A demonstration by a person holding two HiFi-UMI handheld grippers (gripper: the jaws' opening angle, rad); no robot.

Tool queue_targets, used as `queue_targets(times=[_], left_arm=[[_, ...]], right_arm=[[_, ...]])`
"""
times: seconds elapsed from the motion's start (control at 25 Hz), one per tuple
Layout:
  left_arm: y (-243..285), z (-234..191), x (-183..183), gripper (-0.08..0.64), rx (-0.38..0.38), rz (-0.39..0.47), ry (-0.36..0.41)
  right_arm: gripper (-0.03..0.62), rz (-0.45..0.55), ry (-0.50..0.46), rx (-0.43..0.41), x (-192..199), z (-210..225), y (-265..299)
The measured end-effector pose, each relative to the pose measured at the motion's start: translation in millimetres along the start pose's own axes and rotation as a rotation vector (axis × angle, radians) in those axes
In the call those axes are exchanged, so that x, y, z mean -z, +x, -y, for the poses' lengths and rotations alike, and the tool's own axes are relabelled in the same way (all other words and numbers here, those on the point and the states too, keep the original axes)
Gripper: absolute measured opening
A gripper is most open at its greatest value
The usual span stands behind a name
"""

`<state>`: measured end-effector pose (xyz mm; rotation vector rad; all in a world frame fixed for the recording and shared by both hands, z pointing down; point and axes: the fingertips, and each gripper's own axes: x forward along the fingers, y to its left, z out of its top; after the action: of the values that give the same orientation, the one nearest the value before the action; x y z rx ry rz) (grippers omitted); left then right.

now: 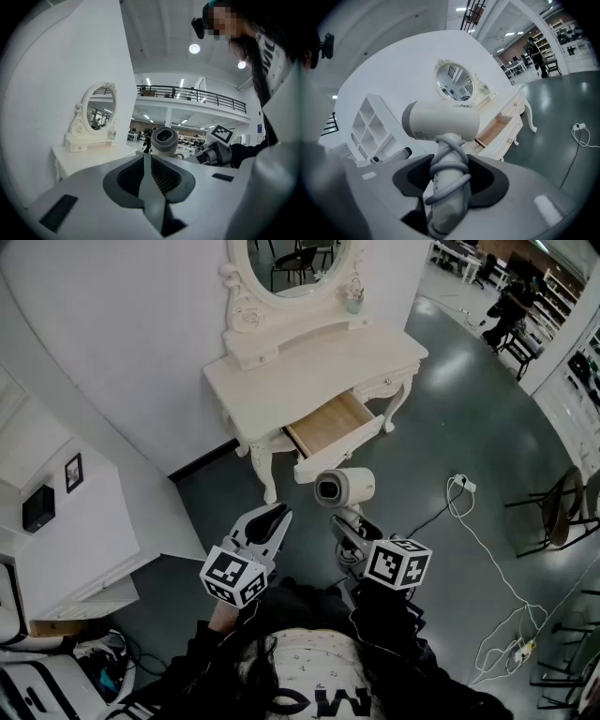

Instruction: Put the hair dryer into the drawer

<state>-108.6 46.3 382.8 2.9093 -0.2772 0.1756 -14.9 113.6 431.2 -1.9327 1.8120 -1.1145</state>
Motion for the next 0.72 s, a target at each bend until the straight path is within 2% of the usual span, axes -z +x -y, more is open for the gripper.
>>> queue_targets(times=[0.4, 0.72], left_arm=[[-7, -6, -2, 0.048, 0.033, -0.008, 0.011], [-12, -27, 2, 0.048, 0.082, -0.022, 0.019]], right_arm=[[0.224, 0.006, 0.016, 0.017, 6, -8, 6], [0.224, 0.009, 0.032, 0.039, 15, -16, 27]])
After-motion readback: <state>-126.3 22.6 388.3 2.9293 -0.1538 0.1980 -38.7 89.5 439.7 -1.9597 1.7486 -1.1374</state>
